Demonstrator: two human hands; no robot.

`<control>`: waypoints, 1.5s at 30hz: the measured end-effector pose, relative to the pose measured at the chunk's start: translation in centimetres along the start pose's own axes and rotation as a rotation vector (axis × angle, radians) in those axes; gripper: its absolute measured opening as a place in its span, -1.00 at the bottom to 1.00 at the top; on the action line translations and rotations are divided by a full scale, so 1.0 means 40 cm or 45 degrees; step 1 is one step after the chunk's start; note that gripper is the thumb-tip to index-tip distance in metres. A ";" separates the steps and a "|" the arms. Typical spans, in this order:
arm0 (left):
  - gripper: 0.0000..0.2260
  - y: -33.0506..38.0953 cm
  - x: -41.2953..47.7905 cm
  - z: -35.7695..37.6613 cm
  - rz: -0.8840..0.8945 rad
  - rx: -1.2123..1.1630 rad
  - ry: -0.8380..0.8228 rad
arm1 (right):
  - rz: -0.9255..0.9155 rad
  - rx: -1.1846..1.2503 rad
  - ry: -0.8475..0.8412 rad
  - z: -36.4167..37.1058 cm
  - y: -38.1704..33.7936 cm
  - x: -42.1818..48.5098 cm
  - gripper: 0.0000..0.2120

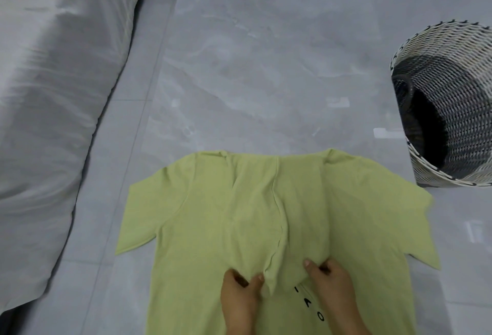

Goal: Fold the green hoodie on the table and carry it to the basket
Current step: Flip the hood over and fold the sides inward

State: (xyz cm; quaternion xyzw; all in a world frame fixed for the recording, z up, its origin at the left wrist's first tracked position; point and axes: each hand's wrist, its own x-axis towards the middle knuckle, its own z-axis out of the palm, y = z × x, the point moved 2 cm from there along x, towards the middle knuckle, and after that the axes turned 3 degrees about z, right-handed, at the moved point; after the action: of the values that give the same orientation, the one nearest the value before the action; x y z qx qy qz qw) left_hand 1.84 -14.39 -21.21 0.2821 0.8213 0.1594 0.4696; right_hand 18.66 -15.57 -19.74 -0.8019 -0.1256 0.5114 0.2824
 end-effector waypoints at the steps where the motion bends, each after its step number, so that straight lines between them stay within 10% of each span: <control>1: -0.64 -0.006 0.009 -0.004 0.033 -0.105 -0.007 | -0.010 0.011 -0.016 -0.015 -0.006 0.001 -0.85; 7: -0.74 -0.027 0.041 -0.065 0.205 -0.117 -0.039 | 0.010 -0.146 0.029 -0.058 0.007 0.024 -0.86; 13: -0.73 0.075 -0.010 -0.024 1.552 0.501 0.124 | -0.966 -0.725 0.449 0.000 -0.005 -0.010 -0.57; 19: -0.35 -0.025 0.016 0.036 1.586 1.189 -0.253 | -1.381 -1.246 0.124 0.029 0.094 0.026 -0.63; 22: -0.50 -0.039 0.023 0.000 1.704 1.016 -0.230 | -1.475 -1.158 0.185 0.013 0.100 0.026 -0.59; 27: -0.54 0.092 0.063 -0.079 0.950 0.324 0.259 | -1.782 -1.132 0.122 0.049 0.096 -0.031 -0.55; 31: -0.83 0.126 0.132 -0.089 0.194 -0.077 0.090 | -1.751 -1.219 0.071 0.059 0.137 -0.040 -0.57; 38: -0.91 0.121 0.149 -0.131 0.002 -0.537 0.052 | -1.744 -1.345 -0.031 0.016 0.178 -0.019 -0.56; 45: -0.71 0.099 0.100 -0.108 0.249 0.070 0.233 | -1.659 -1.238 -0.080 0.007 0.156 -0.024 -0.70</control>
State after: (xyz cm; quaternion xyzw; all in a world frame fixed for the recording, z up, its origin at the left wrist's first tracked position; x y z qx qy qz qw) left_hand -2.26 -8.81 -19.66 0.3577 0.8333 0.2069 0.3671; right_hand 17.43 -20.98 -22.75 -0.5861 -0.7829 0.1548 0.1399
